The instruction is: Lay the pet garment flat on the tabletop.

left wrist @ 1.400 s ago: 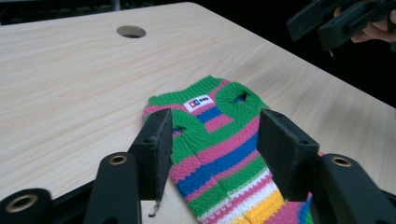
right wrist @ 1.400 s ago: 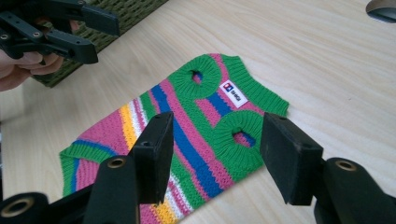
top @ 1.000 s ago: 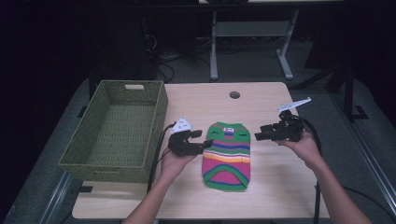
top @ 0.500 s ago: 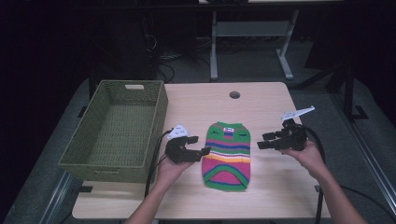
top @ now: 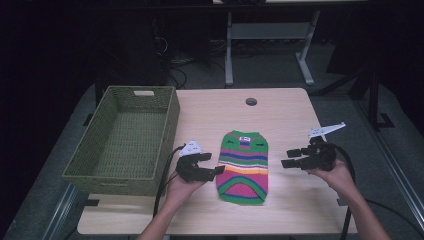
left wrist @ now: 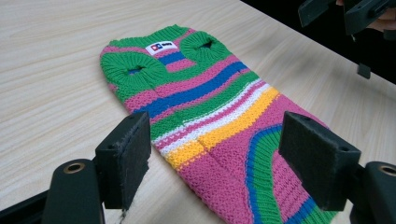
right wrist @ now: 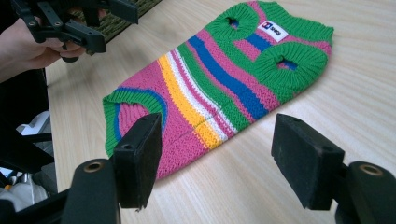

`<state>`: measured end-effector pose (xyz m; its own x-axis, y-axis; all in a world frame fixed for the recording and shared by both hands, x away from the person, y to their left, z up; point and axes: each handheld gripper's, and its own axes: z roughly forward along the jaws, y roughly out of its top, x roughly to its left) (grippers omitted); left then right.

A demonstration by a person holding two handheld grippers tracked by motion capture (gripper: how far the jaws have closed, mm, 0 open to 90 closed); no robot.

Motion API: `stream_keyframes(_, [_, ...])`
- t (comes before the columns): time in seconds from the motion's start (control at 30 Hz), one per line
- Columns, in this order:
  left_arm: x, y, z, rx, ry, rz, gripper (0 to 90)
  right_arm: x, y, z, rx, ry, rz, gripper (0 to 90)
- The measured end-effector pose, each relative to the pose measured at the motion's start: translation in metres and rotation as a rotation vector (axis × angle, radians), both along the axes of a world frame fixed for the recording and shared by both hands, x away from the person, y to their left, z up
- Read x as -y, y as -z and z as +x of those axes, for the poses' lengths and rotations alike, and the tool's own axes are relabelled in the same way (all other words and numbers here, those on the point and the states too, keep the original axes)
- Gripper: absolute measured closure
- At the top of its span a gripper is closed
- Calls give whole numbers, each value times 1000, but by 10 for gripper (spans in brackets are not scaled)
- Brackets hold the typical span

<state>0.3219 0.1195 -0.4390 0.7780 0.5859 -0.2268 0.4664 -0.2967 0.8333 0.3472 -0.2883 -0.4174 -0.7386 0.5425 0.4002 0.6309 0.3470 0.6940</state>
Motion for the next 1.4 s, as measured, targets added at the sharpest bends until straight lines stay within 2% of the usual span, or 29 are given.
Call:
stream_keyframes(0.17, [2, 2, -6, -17, 11, 4, 247, 4, 4, -7, 2, 3, -1, 326])
stream_keyframes(0.43, [2, 2, -13, -9, 24, 10, 244, 12, 10, -18, 5, 4, -7, 324])
stream_keyframes(0.67, [-1, 4, -18, -19, 25, 21, 237, 21, 16, -27, -8, 23, -9, 315])
stream_keyframes(0.83, [-2, 6, -22, -28, 38, 33, 235, 26, 18, -35, 8, 30, -12, 314])
stream_keyframes(1.07, [-4, 8, -28, -35, 44, 32, 232, 34, 23, -46, 3, 45, -15, 306])
stream_keyframes(1.27, [-4, 11, -34, -31, 38, 57, 186, 38, 30, -55, 5, 51, -12, 295])
stream_keyframes(1.4, [-5, 14, -38, -37, 41, 58, 180, 40, 33, -62, 5, 56, -13, 292])
